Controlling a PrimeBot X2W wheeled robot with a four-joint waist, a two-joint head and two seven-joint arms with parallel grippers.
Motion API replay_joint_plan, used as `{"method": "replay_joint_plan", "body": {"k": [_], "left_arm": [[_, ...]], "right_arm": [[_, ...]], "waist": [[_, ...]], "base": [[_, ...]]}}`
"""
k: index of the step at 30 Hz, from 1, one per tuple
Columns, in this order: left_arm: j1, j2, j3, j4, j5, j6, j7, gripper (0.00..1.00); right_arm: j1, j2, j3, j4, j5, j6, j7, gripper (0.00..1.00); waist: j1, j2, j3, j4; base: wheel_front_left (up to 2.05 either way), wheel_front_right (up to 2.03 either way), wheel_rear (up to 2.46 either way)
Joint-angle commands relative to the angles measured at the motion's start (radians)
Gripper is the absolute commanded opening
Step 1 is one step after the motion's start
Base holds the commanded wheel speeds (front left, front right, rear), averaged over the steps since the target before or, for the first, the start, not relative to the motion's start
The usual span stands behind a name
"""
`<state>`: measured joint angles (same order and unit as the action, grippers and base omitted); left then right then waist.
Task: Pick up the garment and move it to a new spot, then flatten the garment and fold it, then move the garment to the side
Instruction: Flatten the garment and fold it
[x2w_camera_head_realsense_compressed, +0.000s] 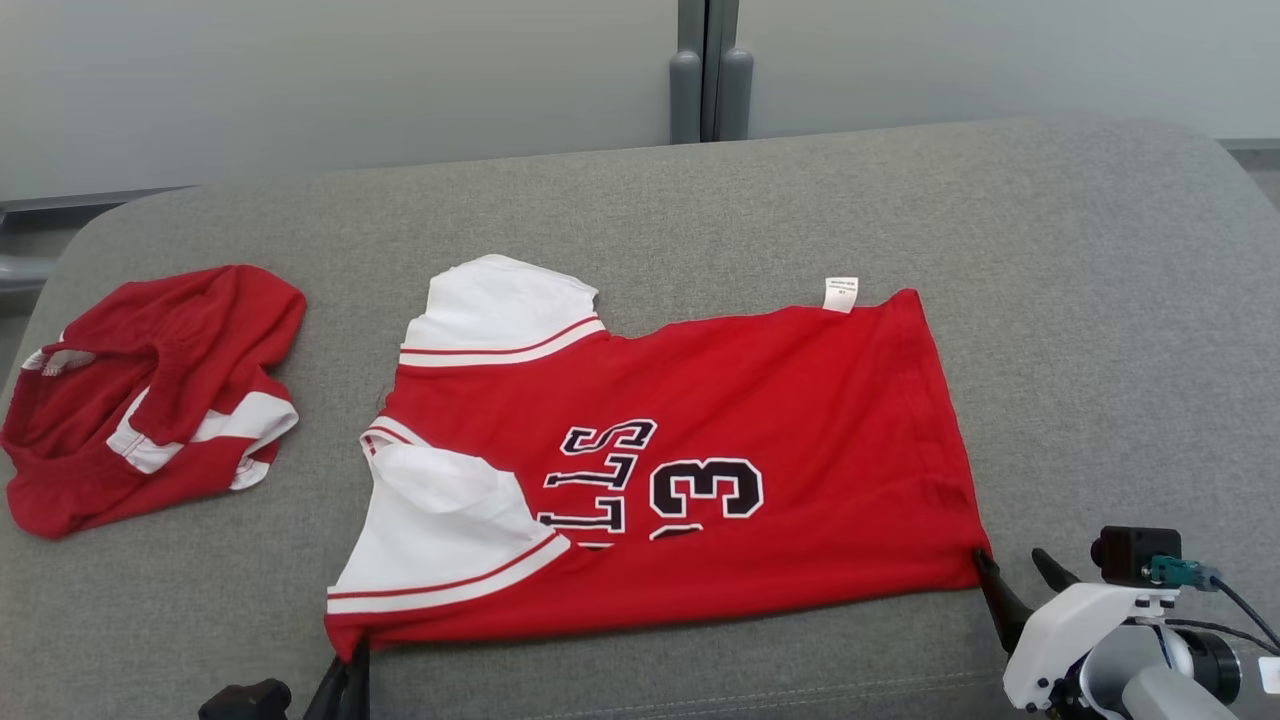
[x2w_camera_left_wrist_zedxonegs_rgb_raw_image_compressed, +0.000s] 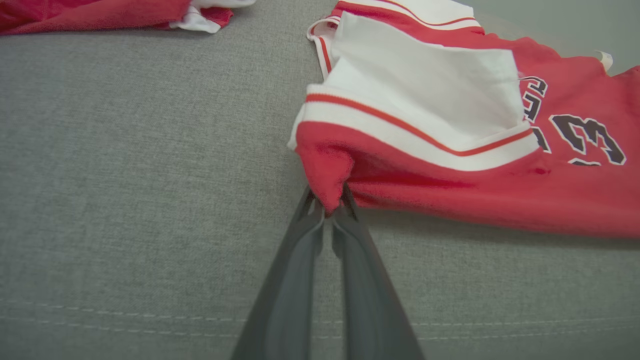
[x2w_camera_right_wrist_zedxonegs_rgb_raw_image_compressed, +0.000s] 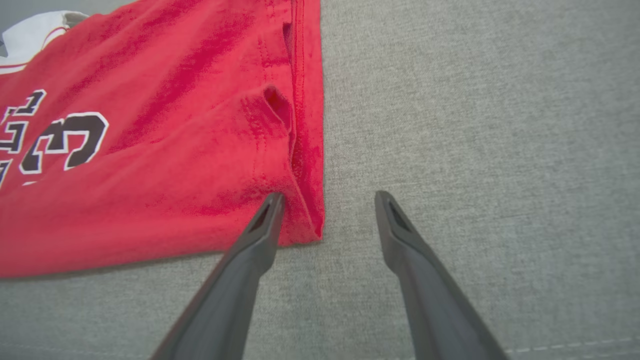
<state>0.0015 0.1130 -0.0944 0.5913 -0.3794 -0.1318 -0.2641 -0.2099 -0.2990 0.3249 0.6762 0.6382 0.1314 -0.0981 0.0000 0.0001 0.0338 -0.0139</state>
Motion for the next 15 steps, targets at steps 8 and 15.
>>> {"method": "replay_joint_plan", "body": {"k": [8, 15], "left_arm": [[0.002, -0.008, 0.045, -0.036, 0.022, 0.003, -0.001, 1.00], [0.016, -0.018, 0.088, -0.129, 0.056, 0.003, 0.000, 1.00]], "right_arm": [[0.019, -0.016, -0.038, -0.065, -0.023, -0.001, -0.041, 1.00], [0.018, -0.003, -0.063, -0.137, -0.046, -0.001, -0.090, 1.00]], "waist": [[0.0000, -0.0001, 0.010, -0.004], [0.0000, -0.0001, 0.010, 0.007]], "base": [[0.00, 0.00, 0.00], [0.00, 0.00, 0.00]]}}
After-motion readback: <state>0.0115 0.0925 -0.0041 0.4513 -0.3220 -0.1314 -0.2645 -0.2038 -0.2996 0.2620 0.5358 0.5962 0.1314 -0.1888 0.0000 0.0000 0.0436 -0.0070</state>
